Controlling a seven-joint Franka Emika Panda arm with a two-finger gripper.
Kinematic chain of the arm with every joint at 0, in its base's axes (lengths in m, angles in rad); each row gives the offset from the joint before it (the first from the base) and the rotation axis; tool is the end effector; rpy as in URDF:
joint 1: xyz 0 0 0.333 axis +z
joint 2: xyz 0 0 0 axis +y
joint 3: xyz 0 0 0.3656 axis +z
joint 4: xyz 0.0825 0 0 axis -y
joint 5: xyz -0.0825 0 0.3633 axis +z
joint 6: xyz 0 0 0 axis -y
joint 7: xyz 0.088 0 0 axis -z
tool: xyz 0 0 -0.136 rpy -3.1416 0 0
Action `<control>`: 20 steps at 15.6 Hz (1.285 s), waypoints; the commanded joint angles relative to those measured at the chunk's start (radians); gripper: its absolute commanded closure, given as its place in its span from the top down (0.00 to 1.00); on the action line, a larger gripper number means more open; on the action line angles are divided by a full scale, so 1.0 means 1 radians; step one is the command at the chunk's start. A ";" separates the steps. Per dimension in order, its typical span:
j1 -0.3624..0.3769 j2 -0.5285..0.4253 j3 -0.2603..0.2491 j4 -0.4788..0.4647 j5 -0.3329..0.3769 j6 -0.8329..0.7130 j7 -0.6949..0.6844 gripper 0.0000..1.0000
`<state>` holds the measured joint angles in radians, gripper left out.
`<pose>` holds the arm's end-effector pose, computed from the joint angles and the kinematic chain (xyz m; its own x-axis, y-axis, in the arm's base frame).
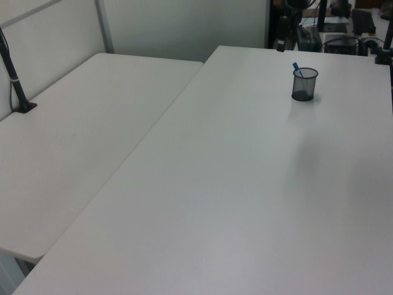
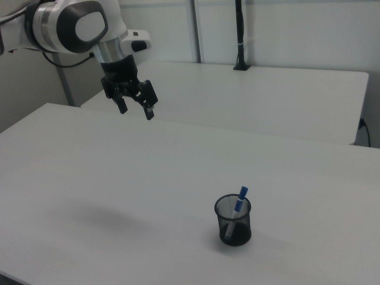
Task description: Remove the marker
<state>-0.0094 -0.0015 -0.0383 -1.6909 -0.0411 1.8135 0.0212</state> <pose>0.5558 -0.0311 0.6137 0.9905 -0.0586 0.1244 -0.0638 -0.9972 0.0381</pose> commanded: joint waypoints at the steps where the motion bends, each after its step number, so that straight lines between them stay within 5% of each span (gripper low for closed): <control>1: 0.002 -0.025 -0.003 -0.012 0.023 -0.058 -0.023 1.00; 20: -0.020 -0.026 -0.011 -0.004 0.018 -0.056 -0.037 1.00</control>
<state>-0.0139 -0.0078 -0.0389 -1.6908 -0.0410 1.7788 0.0206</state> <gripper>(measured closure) 0.000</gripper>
